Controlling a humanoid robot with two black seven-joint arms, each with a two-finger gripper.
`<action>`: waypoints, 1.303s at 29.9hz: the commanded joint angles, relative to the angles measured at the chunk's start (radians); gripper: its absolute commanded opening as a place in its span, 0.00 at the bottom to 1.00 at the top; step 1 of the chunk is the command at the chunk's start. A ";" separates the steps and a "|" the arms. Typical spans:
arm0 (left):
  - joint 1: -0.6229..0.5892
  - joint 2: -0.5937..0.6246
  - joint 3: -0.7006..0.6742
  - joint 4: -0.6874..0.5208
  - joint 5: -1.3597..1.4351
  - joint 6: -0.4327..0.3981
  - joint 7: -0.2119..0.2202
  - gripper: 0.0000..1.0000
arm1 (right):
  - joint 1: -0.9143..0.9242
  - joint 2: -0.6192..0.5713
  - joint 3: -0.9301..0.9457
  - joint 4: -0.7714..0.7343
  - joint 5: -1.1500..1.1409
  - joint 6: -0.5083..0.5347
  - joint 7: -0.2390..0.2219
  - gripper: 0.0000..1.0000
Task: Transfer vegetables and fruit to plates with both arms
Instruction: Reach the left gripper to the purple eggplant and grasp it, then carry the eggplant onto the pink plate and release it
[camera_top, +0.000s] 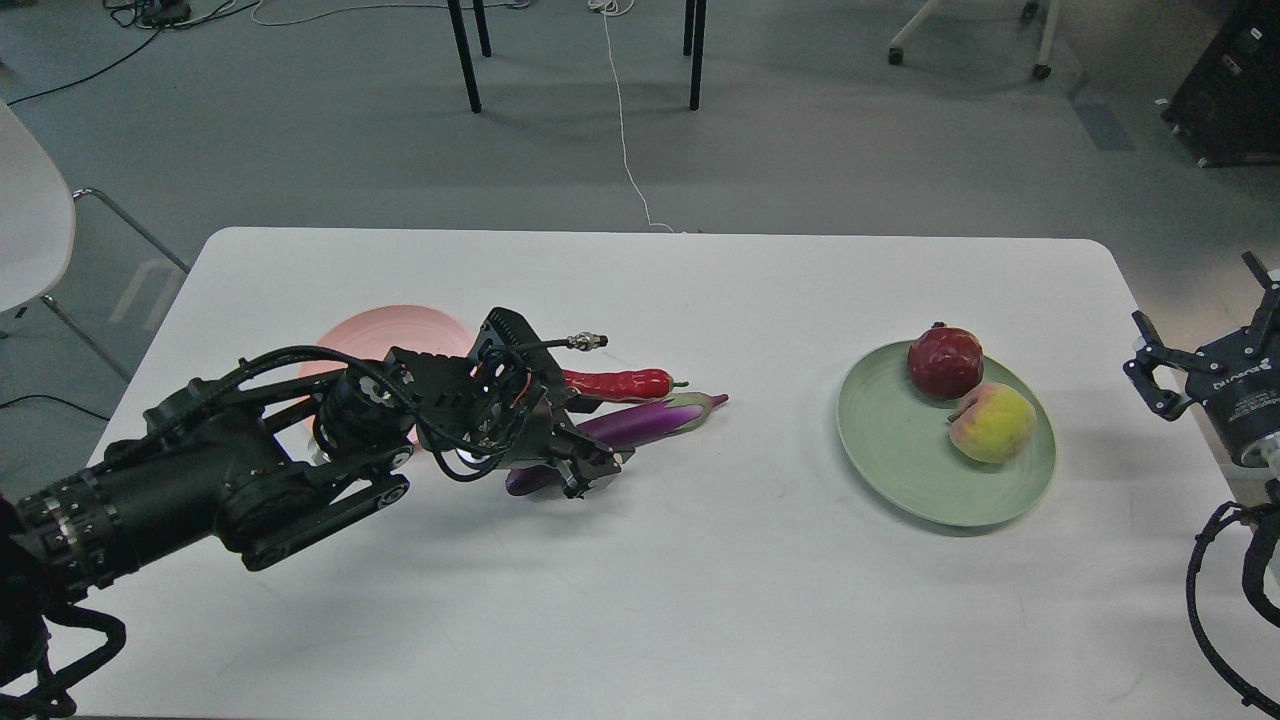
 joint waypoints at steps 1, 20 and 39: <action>0.000 -0.003 0.020 0.034 0.000 0.040 0.002 0.38 | 0.000 0.000 0.015 0.001 0.000 0.000 0.000 0.99; -0.044 0.225 -0.066 -0.213 -0.097 0.070 0.004 0.15 | 0.003 -0.017 0.019 -0.002 -0.002 0.000 0.000 0.99; 0.054 0.386 -0.009 0.114 -0.129 0.198 -0.008 0.33 | 0.006 -0.038 0.018 0.008 -0.004 0.000 0.000 0.99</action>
